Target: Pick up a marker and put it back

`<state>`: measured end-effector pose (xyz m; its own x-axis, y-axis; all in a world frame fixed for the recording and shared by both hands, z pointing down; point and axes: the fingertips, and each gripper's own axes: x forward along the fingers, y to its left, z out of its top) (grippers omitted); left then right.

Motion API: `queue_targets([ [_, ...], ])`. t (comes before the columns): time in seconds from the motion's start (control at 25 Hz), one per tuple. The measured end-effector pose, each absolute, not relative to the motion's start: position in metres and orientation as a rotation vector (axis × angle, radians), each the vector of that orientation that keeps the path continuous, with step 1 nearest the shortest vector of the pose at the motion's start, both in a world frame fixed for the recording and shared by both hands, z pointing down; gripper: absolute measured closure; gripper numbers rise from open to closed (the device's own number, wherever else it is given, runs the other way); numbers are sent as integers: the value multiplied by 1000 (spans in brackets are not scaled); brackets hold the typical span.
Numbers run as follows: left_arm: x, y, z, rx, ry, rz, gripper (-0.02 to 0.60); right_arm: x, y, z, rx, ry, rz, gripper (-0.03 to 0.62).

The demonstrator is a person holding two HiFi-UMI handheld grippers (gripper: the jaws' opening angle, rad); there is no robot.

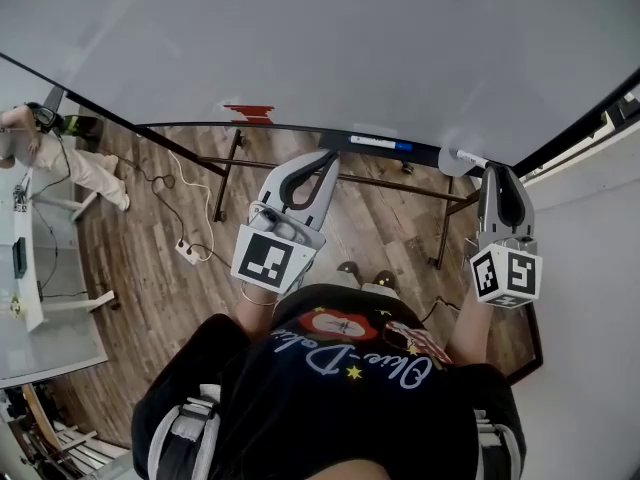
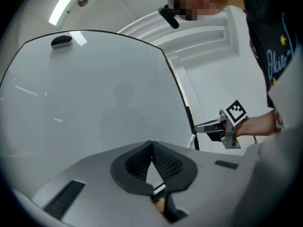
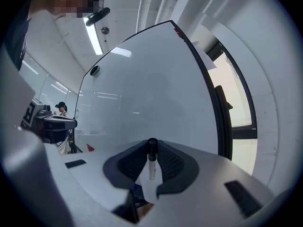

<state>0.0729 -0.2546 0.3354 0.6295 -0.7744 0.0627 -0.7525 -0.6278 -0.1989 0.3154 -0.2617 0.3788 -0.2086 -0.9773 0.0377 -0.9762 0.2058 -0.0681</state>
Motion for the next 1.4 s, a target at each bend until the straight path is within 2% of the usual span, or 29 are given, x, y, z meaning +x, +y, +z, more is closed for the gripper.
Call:
queue_targets([
  [0.8,55,-251,330,-2673,1331,-213,578,304,-291,436,-2000,2564,-220,528],
  [1.4,49,-244,331,-2696,1331,-169,578,308,-294,448,-2101,2620,-174,526],
])
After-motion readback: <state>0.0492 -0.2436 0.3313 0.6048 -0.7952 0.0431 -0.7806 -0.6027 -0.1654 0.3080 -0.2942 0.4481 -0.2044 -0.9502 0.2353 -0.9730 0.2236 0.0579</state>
